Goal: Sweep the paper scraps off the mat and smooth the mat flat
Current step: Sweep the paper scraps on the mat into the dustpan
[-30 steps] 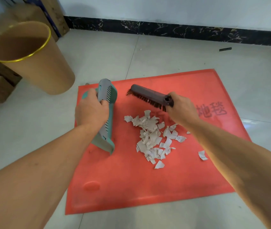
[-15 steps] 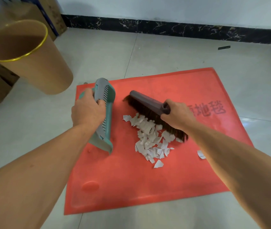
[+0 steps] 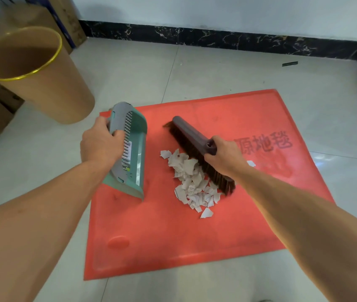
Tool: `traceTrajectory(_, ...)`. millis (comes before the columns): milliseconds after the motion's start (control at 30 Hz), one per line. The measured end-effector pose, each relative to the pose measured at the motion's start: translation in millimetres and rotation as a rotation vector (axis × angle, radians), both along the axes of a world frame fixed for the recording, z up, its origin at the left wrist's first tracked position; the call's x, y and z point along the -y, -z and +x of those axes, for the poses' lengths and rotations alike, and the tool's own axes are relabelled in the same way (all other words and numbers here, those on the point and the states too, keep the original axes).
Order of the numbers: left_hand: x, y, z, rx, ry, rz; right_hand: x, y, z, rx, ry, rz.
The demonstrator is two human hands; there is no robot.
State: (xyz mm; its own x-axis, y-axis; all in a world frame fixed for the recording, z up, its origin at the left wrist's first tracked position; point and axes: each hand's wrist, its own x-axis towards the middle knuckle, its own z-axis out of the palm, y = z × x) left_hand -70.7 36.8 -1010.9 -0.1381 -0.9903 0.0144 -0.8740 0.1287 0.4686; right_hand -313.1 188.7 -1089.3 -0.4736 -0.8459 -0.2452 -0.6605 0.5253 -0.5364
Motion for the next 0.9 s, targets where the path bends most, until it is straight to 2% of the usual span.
traceTrajectory(167,8.3,-0.5,23.8,-0.086,-0.022,-0.002,-7.6,-6.7,0.0,0.002,0.042,-0.091)
traceTrajectory(267,12.8,4.0,40.5,-0.142,-0.117,0.044,-11.4,-13.7,-8.0,-0.002,0.125,-0.111)
traceTrajectory(367,9.3,16.4,52.9,-0.133,-0.17,0.149,-16.2,-16.1,-15.6,-0.044,0.193,-0.082)
traceTrajectory(500,0.7,28.2,64.6,-0.085,-0.248,0.215,-21.9,-6.9,-11.1,-0.004,0.256,-0.006)
traceTrajectory(667,5.0,26.1,68.2,-0.066,-0.351,0.32,-18.9,2.7,18.5,0.075,0.134,0.019)
traceTrajectory(900,7.4,24.6,65.9,-0.017,-0.311,0.375,-12.1,-5.1,32.4,0.072,0.048,-0.018)
